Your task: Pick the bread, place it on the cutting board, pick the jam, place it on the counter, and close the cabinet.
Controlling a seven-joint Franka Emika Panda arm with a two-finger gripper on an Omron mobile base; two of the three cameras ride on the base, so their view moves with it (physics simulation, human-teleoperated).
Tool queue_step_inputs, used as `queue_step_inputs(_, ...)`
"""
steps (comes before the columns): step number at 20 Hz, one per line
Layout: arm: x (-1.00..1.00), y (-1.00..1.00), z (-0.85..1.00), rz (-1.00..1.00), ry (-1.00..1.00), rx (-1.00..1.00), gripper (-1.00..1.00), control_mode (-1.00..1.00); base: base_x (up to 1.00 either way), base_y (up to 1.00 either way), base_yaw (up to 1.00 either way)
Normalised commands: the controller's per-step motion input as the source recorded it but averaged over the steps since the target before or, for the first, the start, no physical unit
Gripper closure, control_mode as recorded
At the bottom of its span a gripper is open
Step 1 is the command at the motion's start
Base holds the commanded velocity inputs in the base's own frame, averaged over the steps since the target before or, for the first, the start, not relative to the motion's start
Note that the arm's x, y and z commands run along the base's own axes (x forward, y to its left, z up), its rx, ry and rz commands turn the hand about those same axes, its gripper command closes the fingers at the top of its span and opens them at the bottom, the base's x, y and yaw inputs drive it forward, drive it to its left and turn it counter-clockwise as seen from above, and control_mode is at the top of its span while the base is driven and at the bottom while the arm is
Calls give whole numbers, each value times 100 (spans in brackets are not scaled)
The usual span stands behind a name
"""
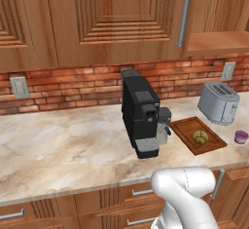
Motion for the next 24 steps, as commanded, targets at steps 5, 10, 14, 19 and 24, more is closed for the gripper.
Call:
queue_step_inputs(5,-27,-19,0,0,0,0,-100,-100,0,0,0)
queue_step_inputs(10,-27,-20,0,0,0,0,-100,-100,0,0,0)
queue_step_inputs(14,-26,-22,0,0,0,0,-100,-100,0,0,0)
queue_step_inputs(19,-21,-19,1,-3,0,0,-100,-100,0,0,0)
queue_step_inputs(24,-20,-7,7,-5,0,0,-100,-100,0,0,0)
